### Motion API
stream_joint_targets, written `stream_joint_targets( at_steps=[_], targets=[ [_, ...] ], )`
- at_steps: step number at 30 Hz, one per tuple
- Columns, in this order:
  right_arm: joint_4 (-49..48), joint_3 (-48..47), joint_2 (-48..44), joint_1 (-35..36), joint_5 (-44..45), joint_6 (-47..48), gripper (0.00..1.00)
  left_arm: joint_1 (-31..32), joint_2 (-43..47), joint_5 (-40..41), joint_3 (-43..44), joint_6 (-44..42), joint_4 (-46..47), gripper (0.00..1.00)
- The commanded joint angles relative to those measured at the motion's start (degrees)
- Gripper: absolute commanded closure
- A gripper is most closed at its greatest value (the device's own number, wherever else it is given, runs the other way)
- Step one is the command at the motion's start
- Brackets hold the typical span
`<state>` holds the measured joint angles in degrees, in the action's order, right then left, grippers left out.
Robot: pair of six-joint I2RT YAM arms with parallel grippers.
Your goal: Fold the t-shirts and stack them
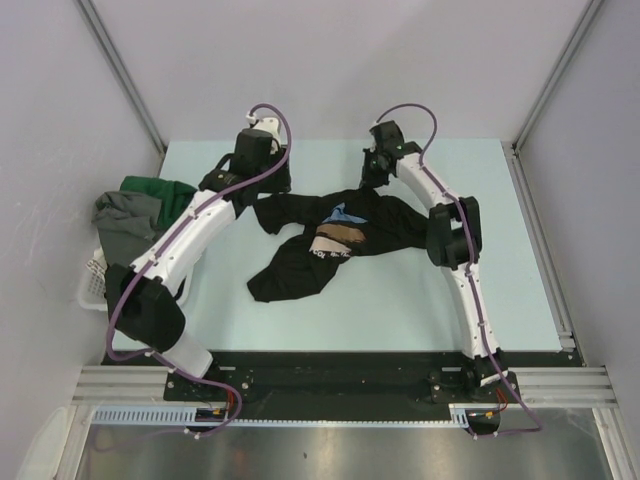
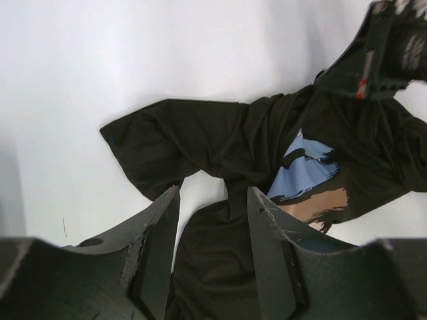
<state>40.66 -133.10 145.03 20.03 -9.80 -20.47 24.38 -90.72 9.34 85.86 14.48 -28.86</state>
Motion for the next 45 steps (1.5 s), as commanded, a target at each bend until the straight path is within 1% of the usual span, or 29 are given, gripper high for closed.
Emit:
stream_joint_targets(
  at_steps=[1,8,17,22,23,26,27,28,32,34,35,36,41,42,45],
  targets=[
    [-3.5,-4.7,-3.9,-3.8,5.1,3.2,1.0,-0.3,2.8,0.6,-1.1,-0.4,0.3,0.5],
    [-2.8,-5.4,-7.1,-9.2,9.2,6.0,1.0,-0.4,2.6,-0.5,-2.4,1.2,0.9,0.51],
    [-2.9,-3.9,-10.6,-18.2,9.4,6.6,1.0,-0.3,1.4,-1.7,-2.4,1.7,1.4,0.52],
    [-3.0,-2.3,-12.0,-19.6,9.5,6.6,1.0,-0.3,0.7,-1.8,-1.8,1.8,1.4,0.52],
    [-3.0,-1.8,-12.1,-21.3,9.1,6.4,1.0,-0.3,0.5,-1.9,-1.6,1.9,1.4,0.52],
    [-2.6,-1.2,-12.1,-21.8,7.5,5.7,0.99,-0.3,-0.1,-2.3,-1.4,2.1,1.6,0.52],
    [-2.4,-0.9,-12.6,-21.8,7.0,5.6,0.92,-0.3,-0.5,-2.4,-1.2,2.4,1.5,0.52],
    [-2.3,-0.4,-12.9,-21.7,6.6,5.3,0.87,-0.3,-0.8,-2.9,-1.1,2.7,1.4,0.52],
    [-0.8,3.8,-16.3,-20.2,7.3,6.7,0.78,-0.1,-1.0,-4.6,-1.8,4.1,0.8,0.53],
    [0.2,6.3,-19.2,-20.2,7.7,7.1,0.76,0.1,0.3,-5.0,-3.4,4.2,1.0,0.53],
    [0.7,8.7,-20.2,-18.4,7.7,7.2,0.75,0.1,1.0,-5.0,-4.1,4.5,1.1,0.53],
    [0.8,10.2,-21.2,-18.3,7.8,7.3,0.74,0.2,2.4,-5.1,-4.9,4.7,1.1,0.53],
    [5.0,17.5,-28.5,-17.0,7.8,6.3,0.73,0.4,8.0,-6.3,-11.6,5.1,1.2,0.52],
    [5.6,20.1,-29.4,-16.4,8.1,6.6,0.73,0.4,8.9,-6.4,-12.5,5.1,0.9,0.52],
    [5.6,25.9,-33.2,-15.6,9.4,6.8,0.73,0.3,11.8,-6.4,-14.9,5.0,0.2,0.52]
  ],
)
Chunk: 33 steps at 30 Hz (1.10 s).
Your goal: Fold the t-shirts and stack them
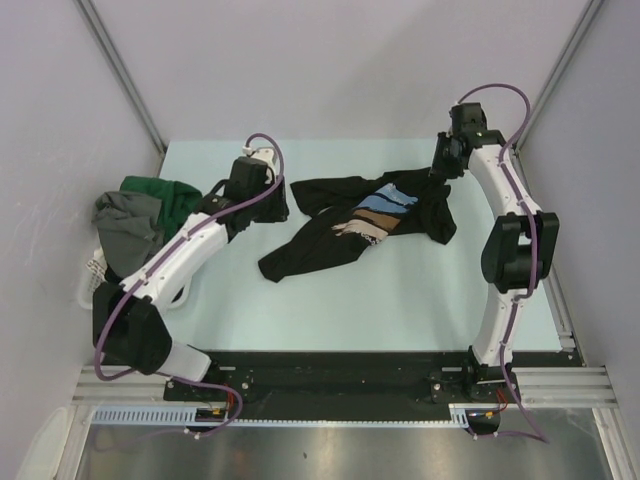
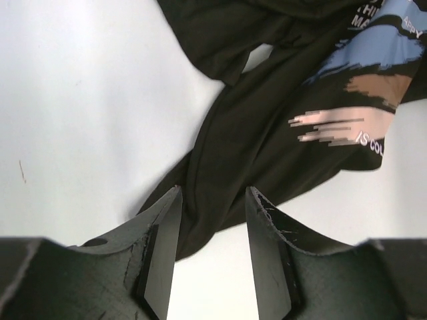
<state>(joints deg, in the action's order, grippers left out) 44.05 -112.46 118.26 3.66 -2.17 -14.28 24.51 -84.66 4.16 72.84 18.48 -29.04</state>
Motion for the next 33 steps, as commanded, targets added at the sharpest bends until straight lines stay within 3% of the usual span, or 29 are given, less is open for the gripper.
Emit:
stream_joint_targets(
  at_steps=[1,11,33],
  targets=[
    [1.9,9.2,-7.3,0.9,2.2,0.5,0.73,0.3,6.7,-1.4,-2.4,0.9,0.3,0.52],
    [-0.9,21.3,-9.3,1.6,4.9,-0.9,0.72,0.4,8.0,-2.1,0.4,0.3,-1.5,0.5],
    [-5.4,21.2,-2.8,1.3,2.7,0.6,0.72,0.8,10.7,-0.6,1.3,0.9,-3.0,0.48]
  ],
)
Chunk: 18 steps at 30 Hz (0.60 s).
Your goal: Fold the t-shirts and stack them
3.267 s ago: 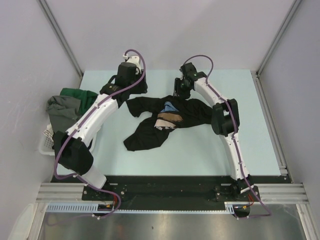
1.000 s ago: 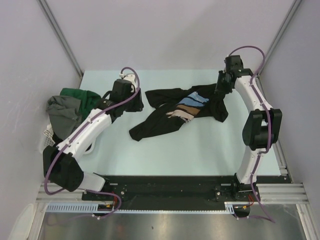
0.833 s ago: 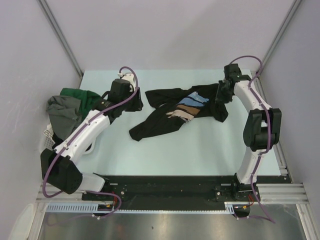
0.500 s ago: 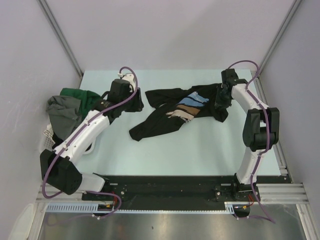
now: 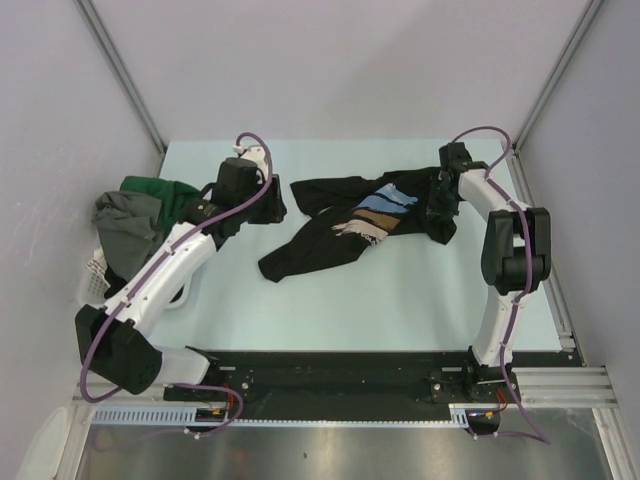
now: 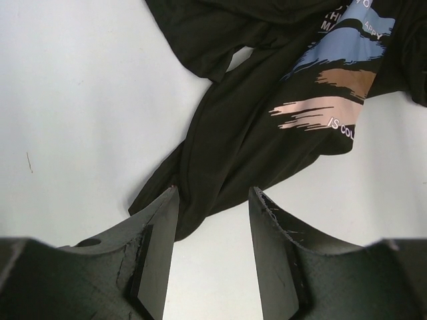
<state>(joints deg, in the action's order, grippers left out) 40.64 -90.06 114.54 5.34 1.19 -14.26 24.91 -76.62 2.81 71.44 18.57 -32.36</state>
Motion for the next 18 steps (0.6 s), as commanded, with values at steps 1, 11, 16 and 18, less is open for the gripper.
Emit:
stream_joint_targets(
  at_steps=[1,11,16,18],
  targets=[
    [-2.1,-1.4,1.3,-0.4,-0.6,0.5,0.73,0.4,2.7,0.9,2.7,0.8,0.0,0.48],
    [-2.7,-4.1,4.7,-0.2,-5.0,-0.2,1.0,0.4,3.5,1.6,0.9,1.4,-0.8,0.48],
    [-0.7,-5.2,2.0,-0.2,-4.6,-0.6,1.0,0.4,3.0,2.7,-1.7,2.2,-0.4,0.48],
    [2.7,-6.8,-0.1,-0.2,-3.0,-0.9,1.0,0.4,2.3,3.0,-2.1,2.3,0.6,0.48]
  ],
)
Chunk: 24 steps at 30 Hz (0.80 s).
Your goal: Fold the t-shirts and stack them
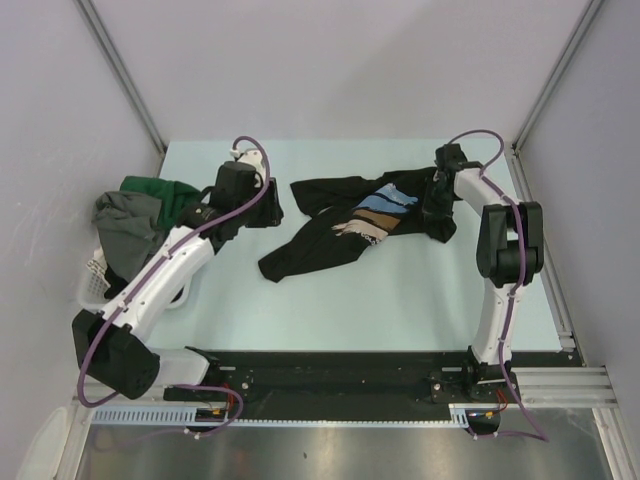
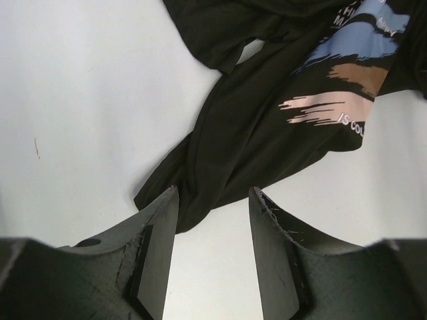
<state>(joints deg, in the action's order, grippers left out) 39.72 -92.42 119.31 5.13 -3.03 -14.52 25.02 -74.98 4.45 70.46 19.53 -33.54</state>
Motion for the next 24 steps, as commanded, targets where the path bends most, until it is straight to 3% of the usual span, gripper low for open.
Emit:
stream_joint_targets(
  at_steps=[1,11,14,24],
  targets=[
    [5.0,-5.1,-7.7,-0.2,2.5,-0.7,1.0,0.3,-0.7,1.4,-1.0,1.3,1.8,0.48],
    [16.5,-16.5,-27.3,-4.2,13.8,0.8,1.0,0.3,-8.6,-0.8,2.9,-0.3,4.7,0.48],
    [17.7,-20.8,-29.6,-6.9,16.2,-0.4,1.0,0.2,-10.1,-1.5,3.5,-0.6,5.2,0.48],
    [19.2,-19.6,-33.4,-7.6,23.5,-2.4,1.0,0.3,-13.6,-3.9,3.1,-1.4,5.9,0.49]
  ],
)
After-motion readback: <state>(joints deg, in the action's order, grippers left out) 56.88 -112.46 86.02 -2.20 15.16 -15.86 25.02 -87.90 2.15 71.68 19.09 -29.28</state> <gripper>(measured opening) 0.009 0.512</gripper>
